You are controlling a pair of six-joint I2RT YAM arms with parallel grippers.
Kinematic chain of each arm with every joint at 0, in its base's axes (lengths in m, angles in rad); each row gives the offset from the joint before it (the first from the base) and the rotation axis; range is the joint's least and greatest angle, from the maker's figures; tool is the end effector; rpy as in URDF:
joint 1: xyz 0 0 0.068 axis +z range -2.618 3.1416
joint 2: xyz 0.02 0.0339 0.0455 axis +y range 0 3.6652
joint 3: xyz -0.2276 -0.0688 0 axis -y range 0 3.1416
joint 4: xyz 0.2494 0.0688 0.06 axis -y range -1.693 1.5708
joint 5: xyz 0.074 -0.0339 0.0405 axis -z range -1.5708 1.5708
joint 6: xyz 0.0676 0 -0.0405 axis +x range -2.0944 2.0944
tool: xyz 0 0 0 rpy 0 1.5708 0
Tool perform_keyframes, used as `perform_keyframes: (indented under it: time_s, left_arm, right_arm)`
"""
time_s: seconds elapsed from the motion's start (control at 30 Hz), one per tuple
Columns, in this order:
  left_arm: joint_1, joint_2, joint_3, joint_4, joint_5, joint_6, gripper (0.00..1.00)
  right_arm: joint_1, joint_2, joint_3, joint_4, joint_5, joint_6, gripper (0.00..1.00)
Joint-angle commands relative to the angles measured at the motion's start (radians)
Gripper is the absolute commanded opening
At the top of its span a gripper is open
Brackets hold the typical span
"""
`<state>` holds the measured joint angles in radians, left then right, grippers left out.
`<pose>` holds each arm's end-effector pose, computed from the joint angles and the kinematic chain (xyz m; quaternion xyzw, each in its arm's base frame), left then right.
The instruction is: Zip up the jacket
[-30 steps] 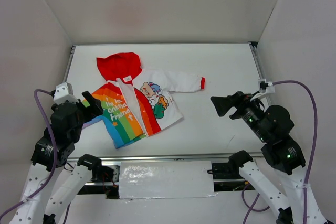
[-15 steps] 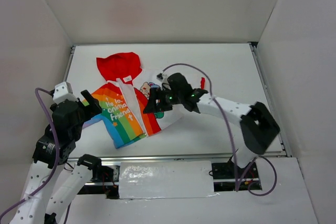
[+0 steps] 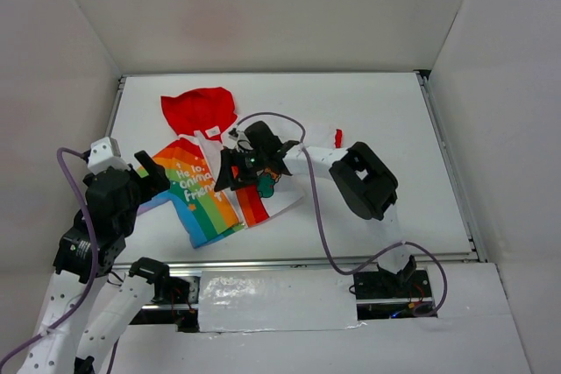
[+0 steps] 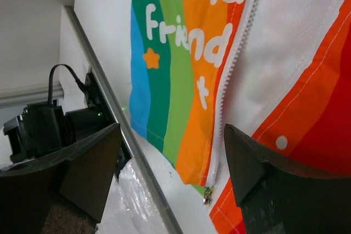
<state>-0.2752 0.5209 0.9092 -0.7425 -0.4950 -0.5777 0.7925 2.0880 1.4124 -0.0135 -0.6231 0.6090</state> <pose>0.1588 -0.0115 0.3304 -0.2583 0.7654 -0.0461 0.5876 0.2978 0.3582 0.1202 -0.2091 0.8452 0.4738 0.1317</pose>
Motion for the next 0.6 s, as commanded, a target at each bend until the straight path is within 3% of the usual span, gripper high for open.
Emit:
perform_keyframes:
  time_s: [0.0, 0.27, 0.57]
  left_arm:
    - [0.007, -0.013, -0.004, 0.034, 0.007, 0.019, 0.99]
    - [0.007, -0.009, -0.003, 0.037, 0.019, 0.022, 0.99]
    - [0.007, 0.004, -0.003, 0.040, 0.027, 0.027, 0.99]
  right_arm:
    - [0.011, 0.056, 0.062, 0.021, -0.041, -0.005, 0.82]
    - [0.020, 0.095, 0.059, 0.010, -0.009, 0.015, 0.82]
    - [0.037, 0.073, -0.027, 0.131, -0.130, 0.066, 0.70]
